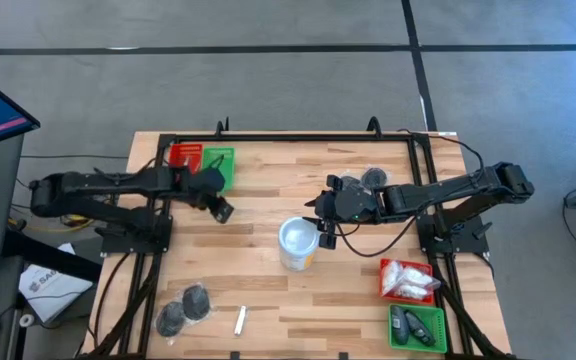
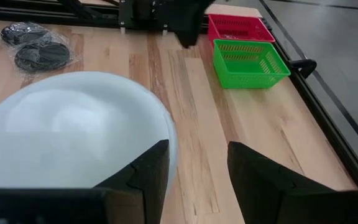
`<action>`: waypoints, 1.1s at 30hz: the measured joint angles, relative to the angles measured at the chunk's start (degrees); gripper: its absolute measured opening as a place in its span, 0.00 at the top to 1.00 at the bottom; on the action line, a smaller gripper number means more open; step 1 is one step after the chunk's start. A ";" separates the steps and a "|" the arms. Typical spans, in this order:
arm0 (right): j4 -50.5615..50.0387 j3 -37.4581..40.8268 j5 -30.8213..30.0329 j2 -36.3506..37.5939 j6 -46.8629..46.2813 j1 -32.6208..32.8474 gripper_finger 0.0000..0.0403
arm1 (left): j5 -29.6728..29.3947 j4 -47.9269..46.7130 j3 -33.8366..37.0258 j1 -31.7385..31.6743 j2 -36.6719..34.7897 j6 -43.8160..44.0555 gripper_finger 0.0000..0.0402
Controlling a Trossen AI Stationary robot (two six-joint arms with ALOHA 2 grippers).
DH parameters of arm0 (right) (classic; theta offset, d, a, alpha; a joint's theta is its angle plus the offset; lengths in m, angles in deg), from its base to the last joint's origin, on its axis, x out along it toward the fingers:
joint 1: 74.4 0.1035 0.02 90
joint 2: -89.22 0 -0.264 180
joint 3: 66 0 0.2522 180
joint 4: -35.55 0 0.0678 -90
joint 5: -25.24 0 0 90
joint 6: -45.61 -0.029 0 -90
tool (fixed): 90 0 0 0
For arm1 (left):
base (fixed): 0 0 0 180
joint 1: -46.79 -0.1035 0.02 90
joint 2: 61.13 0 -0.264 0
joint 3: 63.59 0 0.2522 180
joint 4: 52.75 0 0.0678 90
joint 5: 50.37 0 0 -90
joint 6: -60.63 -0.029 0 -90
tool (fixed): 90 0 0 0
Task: Pick & Place Travel size toiletries
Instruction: Put the silver nail clipper into the top red basket
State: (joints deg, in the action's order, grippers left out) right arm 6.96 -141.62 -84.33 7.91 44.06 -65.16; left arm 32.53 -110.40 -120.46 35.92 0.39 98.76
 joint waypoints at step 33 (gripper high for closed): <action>-1.61 -0.07 -0.09 0.07 -2.14 0.15 0.62 | 9.74 23.80 0.00 39.82 18.76 40.28 0.72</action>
State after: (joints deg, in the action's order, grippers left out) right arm 5.35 -141.69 -84.42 7.97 41.92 -65.01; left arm 42.27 -86.59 -120.46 75.74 19.15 139.04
